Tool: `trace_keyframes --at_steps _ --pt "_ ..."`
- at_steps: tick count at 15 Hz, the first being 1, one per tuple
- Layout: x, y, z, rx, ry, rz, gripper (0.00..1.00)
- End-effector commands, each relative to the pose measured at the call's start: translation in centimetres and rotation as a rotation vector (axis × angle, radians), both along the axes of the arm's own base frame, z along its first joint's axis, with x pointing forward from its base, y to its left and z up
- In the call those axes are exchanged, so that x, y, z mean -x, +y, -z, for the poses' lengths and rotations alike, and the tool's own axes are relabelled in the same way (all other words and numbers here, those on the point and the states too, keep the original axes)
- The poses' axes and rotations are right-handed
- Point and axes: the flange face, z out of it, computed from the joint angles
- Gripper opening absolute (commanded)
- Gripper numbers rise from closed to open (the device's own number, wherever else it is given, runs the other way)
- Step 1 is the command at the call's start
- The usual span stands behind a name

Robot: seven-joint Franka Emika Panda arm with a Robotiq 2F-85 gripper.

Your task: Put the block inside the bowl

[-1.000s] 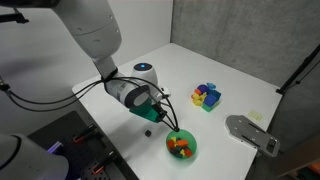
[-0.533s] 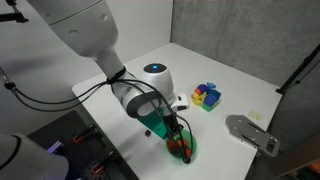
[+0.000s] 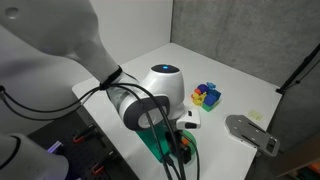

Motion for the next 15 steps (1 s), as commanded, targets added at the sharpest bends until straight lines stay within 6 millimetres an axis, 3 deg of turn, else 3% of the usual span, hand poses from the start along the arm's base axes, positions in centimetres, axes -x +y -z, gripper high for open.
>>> trace_keyframes --at_steps 1,8,11,15 --pt "2.8 2.4 -4.0 0.0 0.072 0.008 1.0" --pt "5.4 10.5 -12.1 -0.098 0.108 -0.005 1.0" --pt "5.9 14.5 -16.7 -0.158 0.025 -0.035 1.0" --pt "6.4 18.2 -23.1 -0.181 -0.071 -0.076 1.0"
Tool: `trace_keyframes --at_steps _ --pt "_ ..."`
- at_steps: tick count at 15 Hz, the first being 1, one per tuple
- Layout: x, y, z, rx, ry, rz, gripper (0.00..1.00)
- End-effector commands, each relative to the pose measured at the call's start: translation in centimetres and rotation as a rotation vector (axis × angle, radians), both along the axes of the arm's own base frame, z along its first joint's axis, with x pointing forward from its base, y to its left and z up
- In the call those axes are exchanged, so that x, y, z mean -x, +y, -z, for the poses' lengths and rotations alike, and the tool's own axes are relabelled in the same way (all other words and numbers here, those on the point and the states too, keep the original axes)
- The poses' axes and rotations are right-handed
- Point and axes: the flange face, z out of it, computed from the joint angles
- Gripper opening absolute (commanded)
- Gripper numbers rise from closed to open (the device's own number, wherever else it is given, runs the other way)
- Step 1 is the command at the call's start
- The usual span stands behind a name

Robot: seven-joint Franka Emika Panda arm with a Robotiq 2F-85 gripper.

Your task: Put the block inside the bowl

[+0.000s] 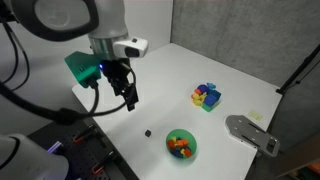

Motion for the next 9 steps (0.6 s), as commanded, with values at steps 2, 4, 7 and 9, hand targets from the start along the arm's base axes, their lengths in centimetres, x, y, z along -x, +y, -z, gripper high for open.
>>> trace_keyframes --at_steps 2,4,7,9 --pt "1.6 3.1 -7.0 -0.01 -0.096 -0.044 1.0" --pt "1.8 3.6 -9.2 0.004 -0.125 -0.056 1.0" --pt "2.2 3.9 -10.9 0.017 -0.152 -0.069 1.0" --pt "2.1 3.8 -10.0 0.029 -0.154 -0.059 1.0"
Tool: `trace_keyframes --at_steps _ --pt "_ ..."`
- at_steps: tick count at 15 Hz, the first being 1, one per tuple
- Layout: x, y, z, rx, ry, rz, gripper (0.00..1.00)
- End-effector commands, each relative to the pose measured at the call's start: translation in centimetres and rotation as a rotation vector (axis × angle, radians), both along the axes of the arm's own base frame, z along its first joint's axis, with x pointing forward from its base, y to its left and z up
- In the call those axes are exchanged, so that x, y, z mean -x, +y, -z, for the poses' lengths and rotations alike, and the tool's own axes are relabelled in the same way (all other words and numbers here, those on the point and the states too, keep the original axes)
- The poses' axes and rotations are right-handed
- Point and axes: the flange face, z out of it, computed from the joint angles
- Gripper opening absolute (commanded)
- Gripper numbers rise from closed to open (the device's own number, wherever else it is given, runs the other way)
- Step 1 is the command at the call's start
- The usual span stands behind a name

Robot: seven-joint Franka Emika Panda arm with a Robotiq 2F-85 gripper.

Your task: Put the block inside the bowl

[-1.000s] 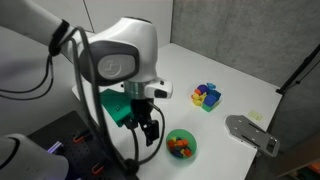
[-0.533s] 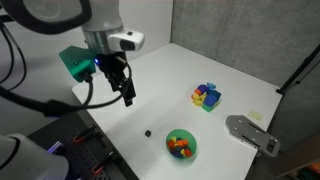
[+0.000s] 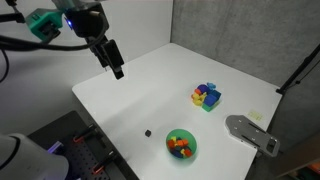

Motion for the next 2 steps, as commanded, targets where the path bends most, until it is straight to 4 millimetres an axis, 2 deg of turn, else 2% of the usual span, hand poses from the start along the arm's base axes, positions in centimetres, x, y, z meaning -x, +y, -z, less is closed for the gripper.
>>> trace_keyframes --at_steps 1,2 --pt "0.03 0.06 -0.09 0.0 0.001 -0.002 1.0" --pt "0.04 0.06 0.0 0.0 0.002 -0.002 1.0"
